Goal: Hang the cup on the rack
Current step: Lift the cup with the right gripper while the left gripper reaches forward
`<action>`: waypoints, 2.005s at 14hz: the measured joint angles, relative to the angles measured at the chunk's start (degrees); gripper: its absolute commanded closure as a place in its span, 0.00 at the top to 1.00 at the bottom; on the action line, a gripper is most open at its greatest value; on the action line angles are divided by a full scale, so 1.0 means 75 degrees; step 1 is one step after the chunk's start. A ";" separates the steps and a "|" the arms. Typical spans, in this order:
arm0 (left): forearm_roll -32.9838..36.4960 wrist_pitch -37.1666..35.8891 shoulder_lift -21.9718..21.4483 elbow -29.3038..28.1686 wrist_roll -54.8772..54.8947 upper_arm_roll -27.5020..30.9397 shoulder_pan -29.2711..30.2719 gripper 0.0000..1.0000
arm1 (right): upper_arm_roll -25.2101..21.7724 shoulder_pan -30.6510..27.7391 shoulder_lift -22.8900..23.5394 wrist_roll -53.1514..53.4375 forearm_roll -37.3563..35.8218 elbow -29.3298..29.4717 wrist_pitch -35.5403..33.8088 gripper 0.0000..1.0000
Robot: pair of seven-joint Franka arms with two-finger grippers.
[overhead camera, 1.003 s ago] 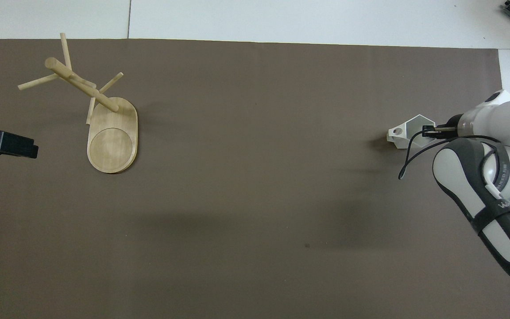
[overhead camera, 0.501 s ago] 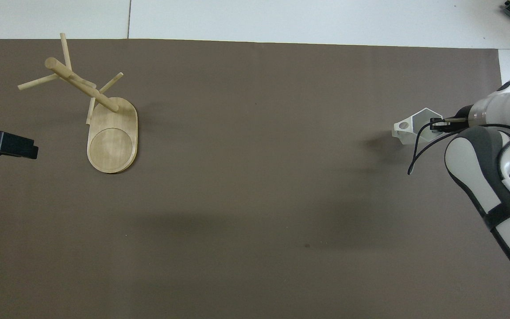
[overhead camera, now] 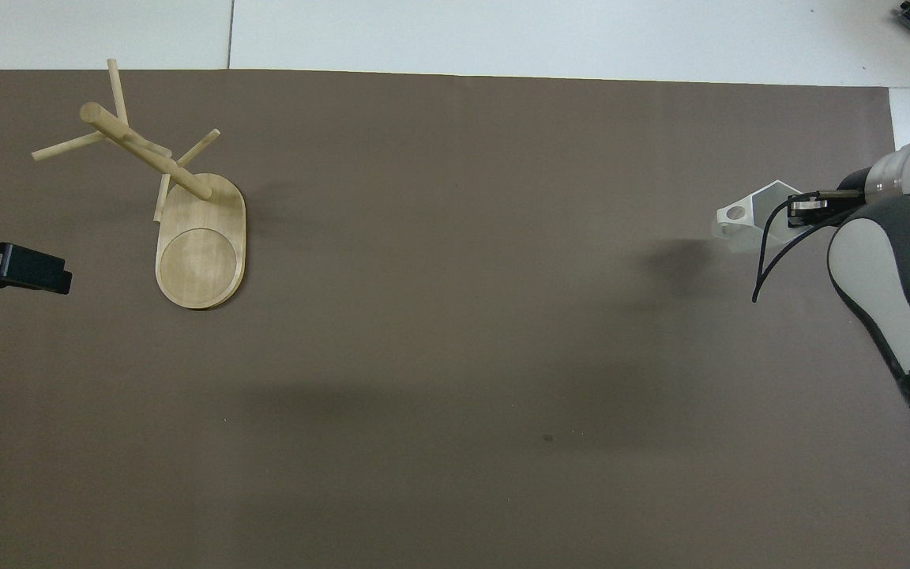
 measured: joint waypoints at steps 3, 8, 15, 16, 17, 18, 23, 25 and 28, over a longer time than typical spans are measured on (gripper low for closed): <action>-0.0013 -0.0460 -0.0055 -0.0081 -0.0418 -0.0014 0.0000 1.00 | 0.0035 0.0005 -0.0112 0.0044 0.0000 0.0441 -0.0648 0.00; -0.0281 -0.1310 -0.0305 -0.0334 -0.1534 -0.0139 -0.0018 1.00 | 0.0042 0.0016 -0.0320 0.0045 0.0001 0.1080 -0.1576 0.00; -0.1489 -0.1146 -0.0631 -0.1102 -0.4233 -0.0131 -0.0003 1.00 | 0.0052 0.0088 -0.0504 0.0046 0.0001 0.1805 -0.2928 0.00; -0.1802 -0.1099 -0.0686 -0.1215 -0.4765 -0.0114 0.0002 1.00 | 0.0056 0.0104 -0.0549 0.0046 0.0001 0.1856 -0.3070 0.00; -0.2156 -0.1012 -0.0738 -0.1313 -0.5308 -0.0096 0.0015 1.00 | 0.0061 0.0112 -0.0599 0.0046 0.0001 0.1881 -0.3197 0.00; -0.2471 -0.0916 -0.0777 -0.1381 -0.5821 -0.0076 0.0028 1.00 | 0.0061 0.0114 -0.0644 0.0046 0.0001 0.1900 -0.3343 0.00; -0.3634 -0.0322 -0.0797 -0.1697 -0.8246 -0.0085 0.0039 1.00 | 0.0064 0.0119 -0.0876 0.0097 0.0002 0.1921 -0.4130 0.00; -0.4342 0.0438 -0.0770 -0.2090 -0.9364 -0.0132 0.0006 1.00 | 0.0111 0.0124 -0.0984 0.0330 0.0055 0.1919 -0.4346 0.00; -0.5325 0.1469 -0.0709 -0.2351 -1.0895 -0.0196 -0.0114 1.00 | 0.0204 0.0134 -0.1064 0.0538 0.0548 0.1917 -0.4458 0.00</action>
